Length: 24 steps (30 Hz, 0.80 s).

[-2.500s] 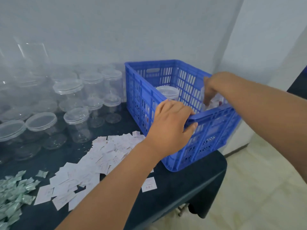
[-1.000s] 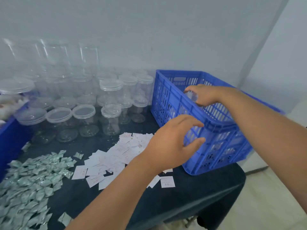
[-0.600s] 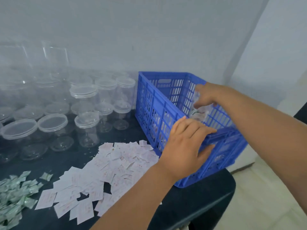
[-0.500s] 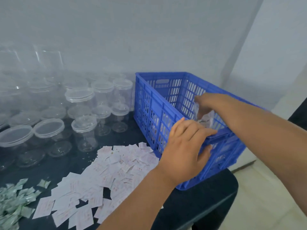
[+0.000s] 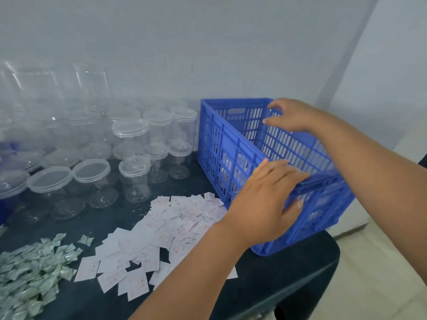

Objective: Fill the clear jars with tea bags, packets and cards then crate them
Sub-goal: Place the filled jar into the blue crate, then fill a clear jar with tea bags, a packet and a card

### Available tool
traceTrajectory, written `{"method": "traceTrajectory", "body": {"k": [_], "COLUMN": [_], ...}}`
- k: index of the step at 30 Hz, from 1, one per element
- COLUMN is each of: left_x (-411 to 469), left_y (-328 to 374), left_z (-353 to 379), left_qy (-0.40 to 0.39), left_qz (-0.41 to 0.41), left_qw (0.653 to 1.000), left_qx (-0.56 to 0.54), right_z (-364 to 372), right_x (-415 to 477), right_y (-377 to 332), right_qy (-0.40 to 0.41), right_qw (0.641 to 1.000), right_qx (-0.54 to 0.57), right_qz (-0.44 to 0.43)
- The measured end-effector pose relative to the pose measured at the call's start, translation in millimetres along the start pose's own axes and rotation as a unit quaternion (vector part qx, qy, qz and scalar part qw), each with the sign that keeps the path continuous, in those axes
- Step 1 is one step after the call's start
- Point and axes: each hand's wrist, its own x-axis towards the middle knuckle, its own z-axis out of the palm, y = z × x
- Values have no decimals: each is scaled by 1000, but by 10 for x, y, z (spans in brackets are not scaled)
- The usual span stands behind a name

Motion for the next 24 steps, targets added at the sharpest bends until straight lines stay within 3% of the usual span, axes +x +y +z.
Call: {"method": "traceTrajectory", "body": {"k": [2, 4, 6, 8, 10, 12, 17, 21, 24], "left_x": [-54, -194, -441, -756, -1104, -1448, -2217, -2628, -2764], "left_y": [68, 140, 208, 233, 224, 175, -249, -688, -880], "left_z": [-213, -458, -711, -929, -1092, -1190, -1201, -1150, -1112], "left_qy": [-20, -10, -10, -33, -47, -45, -10, 32, 85], "left_qz": [23, 42, 17, -50, -105, -162, -372, -428, -444], "left_qw": [999, 998, 999, 997, 991, 983, 925, 893, 886], "left_qx": [25, 41, 43, 44, 70, 76, 79, 139, 102], "right_z": [-137, -133, 15, 313, 709, 1123, 1804, 2075, 2141], "right_x": [-244, -621, -985, -1162, -1141, -986, -494, -190, -58], "right_y": [-313, -711, -1111, -1454, -1772, -2081, -2721, -3009, -3115], "right_qy": [123, 183, 155, 48, -59, -95, -55, -35, -10], "right_qw": [982, 944, 916, 919, 933, 939, 911, 903, 913], "right_qx": [126, 241, 318, 333, 303, 297, 409, 425, 403], "right_qz": [-68, -132, -189, -207, -184, -145, -4, 54, 56]}}
